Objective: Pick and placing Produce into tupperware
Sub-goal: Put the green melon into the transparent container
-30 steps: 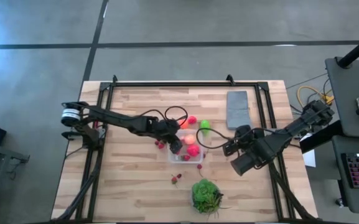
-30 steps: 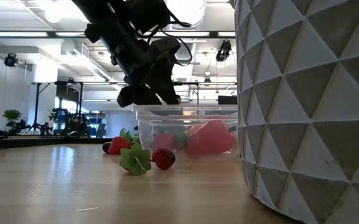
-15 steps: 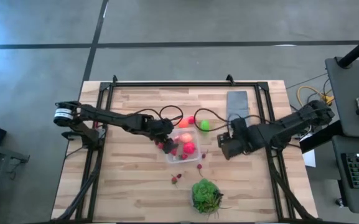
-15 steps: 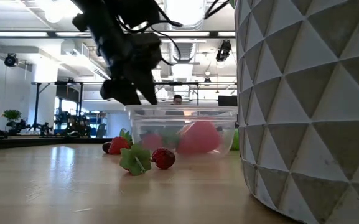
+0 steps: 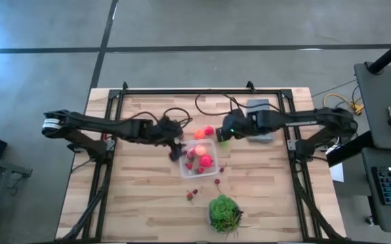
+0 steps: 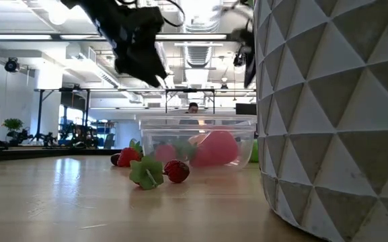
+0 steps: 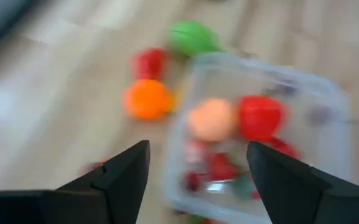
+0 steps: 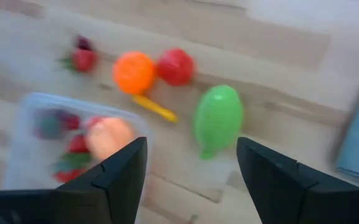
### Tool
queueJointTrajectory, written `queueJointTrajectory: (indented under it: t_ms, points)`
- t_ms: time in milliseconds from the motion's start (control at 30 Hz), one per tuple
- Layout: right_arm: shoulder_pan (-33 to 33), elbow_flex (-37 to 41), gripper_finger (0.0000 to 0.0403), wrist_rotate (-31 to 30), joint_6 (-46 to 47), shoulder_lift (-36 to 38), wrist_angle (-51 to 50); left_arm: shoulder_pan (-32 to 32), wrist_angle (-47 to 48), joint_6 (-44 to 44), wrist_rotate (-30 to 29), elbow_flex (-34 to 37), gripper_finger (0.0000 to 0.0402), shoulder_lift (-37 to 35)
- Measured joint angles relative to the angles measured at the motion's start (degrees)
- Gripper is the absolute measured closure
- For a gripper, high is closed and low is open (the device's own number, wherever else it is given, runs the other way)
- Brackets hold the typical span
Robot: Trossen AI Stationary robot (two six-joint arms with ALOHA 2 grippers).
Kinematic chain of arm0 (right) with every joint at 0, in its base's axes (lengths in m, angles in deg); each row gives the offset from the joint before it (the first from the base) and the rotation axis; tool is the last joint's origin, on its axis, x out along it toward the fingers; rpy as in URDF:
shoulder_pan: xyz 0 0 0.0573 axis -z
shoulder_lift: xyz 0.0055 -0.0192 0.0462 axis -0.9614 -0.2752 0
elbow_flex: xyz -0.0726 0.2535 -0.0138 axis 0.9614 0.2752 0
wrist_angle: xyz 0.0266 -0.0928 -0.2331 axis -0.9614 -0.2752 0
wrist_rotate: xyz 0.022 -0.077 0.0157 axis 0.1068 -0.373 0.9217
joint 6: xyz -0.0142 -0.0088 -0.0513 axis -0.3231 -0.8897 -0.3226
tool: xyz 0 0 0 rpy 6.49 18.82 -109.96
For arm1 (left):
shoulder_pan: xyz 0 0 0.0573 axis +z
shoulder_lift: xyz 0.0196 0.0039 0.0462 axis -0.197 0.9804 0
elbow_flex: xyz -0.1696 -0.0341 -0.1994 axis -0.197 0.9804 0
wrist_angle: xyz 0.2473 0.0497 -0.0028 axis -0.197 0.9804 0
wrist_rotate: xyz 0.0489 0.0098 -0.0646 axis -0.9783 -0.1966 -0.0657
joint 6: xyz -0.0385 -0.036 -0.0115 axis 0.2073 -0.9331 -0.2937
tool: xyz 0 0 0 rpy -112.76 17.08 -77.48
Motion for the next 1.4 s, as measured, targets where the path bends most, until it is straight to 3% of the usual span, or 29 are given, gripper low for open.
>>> queueJointTrajectory:
  t_ms: [100,200,433,633,900,1400]
  points:
    - [2.3,0.1,0.0161,5.9,-1.8,-3.0,-0.3,0.2,-0.4,3.0,-8.0,1.1,0.0148,-4.0]
    - [2.7,-0.1,0.016,7.9,-2.7,-5.6,1.2,0.6,-0.5,6.4,-11.1,3.1,0.0148,-8.5]
    - [2.6,-2.2,0.0139,6.7,-2.3,-10.4,3.0,3.7,-0.4,8.0,-12.0,8.3,0.0148,-17.1]
    - [2.6,-2.9,0.0109,6.8,2.2,-12.6,2.4,6.2,-3.9,10.7,-11.9,12.6,0.0148,-20.5]
    - [2.5,-2.9,0.0088,6.7,5.6,-12.2,1.9,6.6,-5.0,11.1,-11.8,14.2,0.0148,-21.1]
    - [6.0,-2.4,0.0091,5.1,-1.3,-17.8,0.9,8.8,-10.0,12.5,-11.6,15.4,0.0148,-20.8]
